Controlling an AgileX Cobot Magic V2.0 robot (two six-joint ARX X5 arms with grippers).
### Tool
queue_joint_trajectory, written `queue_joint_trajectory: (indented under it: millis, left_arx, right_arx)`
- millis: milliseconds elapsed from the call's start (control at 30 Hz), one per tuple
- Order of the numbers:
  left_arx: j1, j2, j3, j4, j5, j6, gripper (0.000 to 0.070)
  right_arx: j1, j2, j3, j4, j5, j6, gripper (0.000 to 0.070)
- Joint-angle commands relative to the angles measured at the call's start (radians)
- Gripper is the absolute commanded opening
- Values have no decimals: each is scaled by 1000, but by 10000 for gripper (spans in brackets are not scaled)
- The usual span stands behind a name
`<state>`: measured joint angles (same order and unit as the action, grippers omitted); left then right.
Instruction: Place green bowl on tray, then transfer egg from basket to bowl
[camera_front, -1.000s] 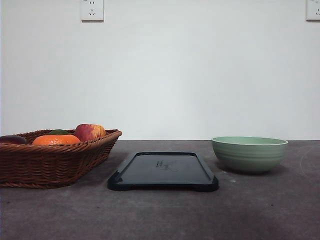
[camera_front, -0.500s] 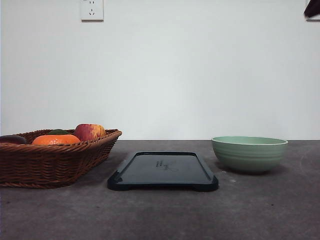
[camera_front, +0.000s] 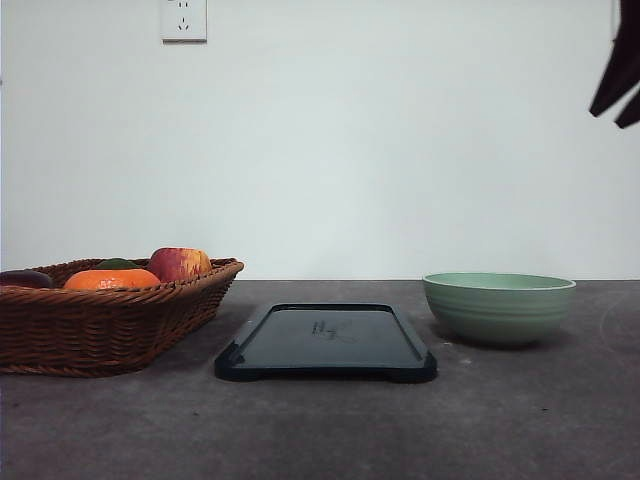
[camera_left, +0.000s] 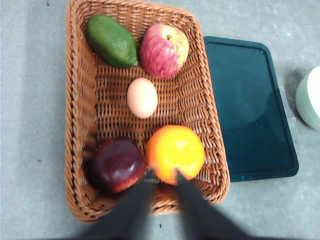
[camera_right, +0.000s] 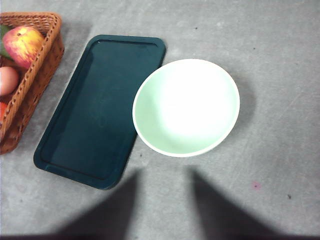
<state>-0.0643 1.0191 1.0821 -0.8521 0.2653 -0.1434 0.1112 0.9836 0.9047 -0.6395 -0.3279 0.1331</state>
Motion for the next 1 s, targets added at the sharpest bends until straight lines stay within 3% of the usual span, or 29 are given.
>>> queue_joint_trajectory:
  millis: [0,33,400,700,967]
  left_arx:
    - [-3,6,24,14,6,20,387]
    - [-3,6,24,15,6,20,432]
    - [-3,6,24,14,6,19,431]
    - [-3,6,24,14,5,19,431]
    - [-3,6,24,15,5,20,431]
  right_arx:
    - [3,9,18,6,13,-10,432]
    - [3,9,18,6,19,-10,431]
    - [2,71,21,-12,26,46,422]
    - [-6,287,56,-19,48,37,420]
    - [-36,524,192,-13,48,10,418]
